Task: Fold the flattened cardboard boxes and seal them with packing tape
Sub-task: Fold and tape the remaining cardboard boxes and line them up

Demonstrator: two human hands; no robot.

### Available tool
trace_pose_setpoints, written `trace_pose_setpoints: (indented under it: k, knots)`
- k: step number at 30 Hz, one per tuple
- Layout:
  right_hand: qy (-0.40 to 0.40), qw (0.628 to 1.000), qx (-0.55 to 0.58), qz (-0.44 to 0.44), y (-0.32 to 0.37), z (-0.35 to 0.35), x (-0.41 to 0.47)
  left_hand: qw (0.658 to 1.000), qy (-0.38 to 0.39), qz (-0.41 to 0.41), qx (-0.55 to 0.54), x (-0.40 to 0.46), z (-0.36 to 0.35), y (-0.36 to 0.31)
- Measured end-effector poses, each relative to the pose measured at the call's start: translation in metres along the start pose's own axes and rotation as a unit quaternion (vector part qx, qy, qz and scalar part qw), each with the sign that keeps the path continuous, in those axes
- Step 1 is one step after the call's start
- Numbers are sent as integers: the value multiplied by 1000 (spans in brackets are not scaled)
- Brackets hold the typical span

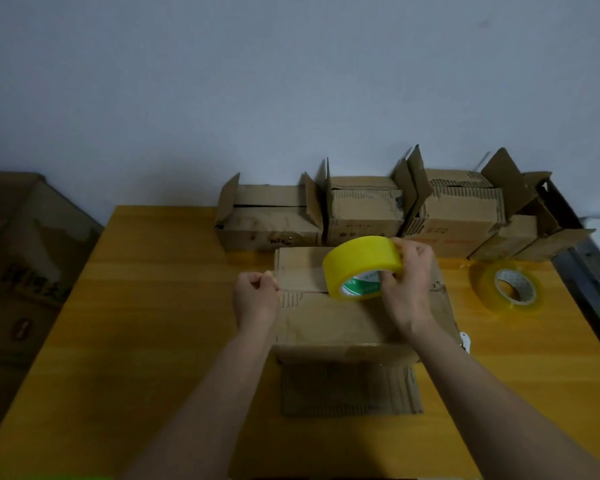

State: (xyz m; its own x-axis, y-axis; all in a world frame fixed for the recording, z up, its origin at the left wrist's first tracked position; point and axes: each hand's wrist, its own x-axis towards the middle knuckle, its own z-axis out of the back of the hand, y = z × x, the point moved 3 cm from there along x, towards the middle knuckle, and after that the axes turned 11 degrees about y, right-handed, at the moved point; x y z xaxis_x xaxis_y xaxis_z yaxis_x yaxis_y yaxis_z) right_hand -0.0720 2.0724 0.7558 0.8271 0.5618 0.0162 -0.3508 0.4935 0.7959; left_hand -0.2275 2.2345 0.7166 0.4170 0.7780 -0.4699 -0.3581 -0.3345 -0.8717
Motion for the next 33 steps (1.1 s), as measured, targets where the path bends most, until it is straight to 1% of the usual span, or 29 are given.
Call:
trace_pose_setpoints:
  k: [3,8,12,17,20,22,23,24,25,26,27,28,29,30,31,33]
  knots:
    - [20,1000,-4,21,10,-10,0,1000,-29,6,2,0,3,3]
    - [56,995,-72,38,30,-26,5,997,-46,28,-47,11,11,10]
    - [63,991,-107,58,41,-37,7,996,-60,36,-47,23,18,19]
    - [73,988,-123,50,42,-42,10,998,-25,47,24,25,13,30]
    - [76,990,-117,32,35,-41,10,997,-12,74,32,28,9,27]
    - [72,991,-114,18,33,-40,11,989,-21,101,104,29,13,25]
    - [71,991,-113,16,32,-40,11,986,-36,84,137,26,16,24]
    - [71,991,-113,16,31,-40,11,987,-46,33,150,20,17,22]
    - [72,991,-113,16,31,-40,11,986,-28,-39,161,14,14,19]
    - [71,991,-113,14,29,-40,12,976,18,-122,182,5,9,18]
    - [69,991,-110,11,29,-40,12,953,79,-195,218,-1,1,18]
    - [68,992,-103,6,27,-40,12,921,137,-249,266,-8,-5,21]
    - [68,993,-92,-2,26,-40,11,887,176,-285,319,-11,-9,25]
    - [69,995,-76,-10,25,-40,10,858,202,-301,364,-11,-11,29]
    - [72,996,-53,-18,24,-39,8,839,221,-295,400,-10,-11,31]
    - [83,996,7,-24,20,-39,7,812,254,-251,461,-6,-9,32]
